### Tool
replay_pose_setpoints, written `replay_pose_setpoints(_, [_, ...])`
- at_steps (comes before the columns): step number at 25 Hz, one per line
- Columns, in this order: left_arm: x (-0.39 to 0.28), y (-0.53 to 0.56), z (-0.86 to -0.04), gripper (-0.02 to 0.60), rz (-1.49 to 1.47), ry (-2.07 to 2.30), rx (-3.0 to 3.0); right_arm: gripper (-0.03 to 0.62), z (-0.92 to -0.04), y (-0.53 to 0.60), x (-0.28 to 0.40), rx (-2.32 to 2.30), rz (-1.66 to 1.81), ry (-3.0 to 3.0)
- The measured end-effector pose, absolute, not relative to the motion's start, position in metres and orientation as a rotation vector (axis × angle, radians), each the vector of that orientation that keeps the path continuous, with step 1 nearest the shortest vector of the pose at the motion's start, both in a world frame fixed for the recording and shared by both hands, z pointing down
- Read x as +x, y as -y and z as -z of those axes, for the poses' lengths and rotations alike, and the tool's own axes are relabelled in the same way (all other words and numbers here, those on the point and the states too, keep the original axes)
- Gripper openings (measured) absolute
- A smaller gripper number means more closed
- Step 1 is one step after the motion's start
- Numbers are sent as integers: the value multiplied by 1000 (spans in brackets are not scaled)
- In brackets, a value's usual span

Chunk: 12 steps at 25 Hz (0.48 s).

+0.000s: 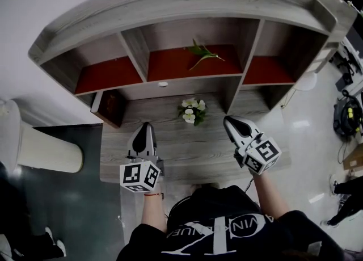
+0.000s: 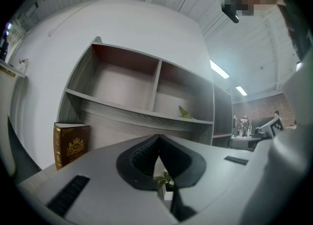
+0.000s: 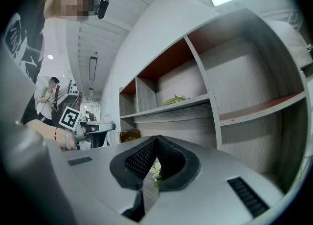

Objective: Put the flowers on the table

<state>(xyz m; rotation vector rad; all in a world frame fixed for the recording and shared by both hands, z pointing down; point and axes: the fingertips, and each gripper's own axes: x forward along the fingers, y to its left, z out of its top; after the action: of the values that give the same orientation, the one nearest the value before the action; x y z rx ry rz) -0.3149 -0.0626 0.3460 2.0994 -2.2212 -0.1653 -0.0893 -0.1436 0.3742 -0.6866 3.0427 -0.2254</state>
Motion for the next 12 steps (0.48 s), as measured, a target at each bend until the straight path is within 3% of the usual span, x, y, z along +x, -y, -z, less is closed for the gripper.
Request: replay_pose_setpoints(12, [-322, 64, -344, 3, 176, 2237, 2081, 9, -369, 148, -92, -683, 213, -3040])
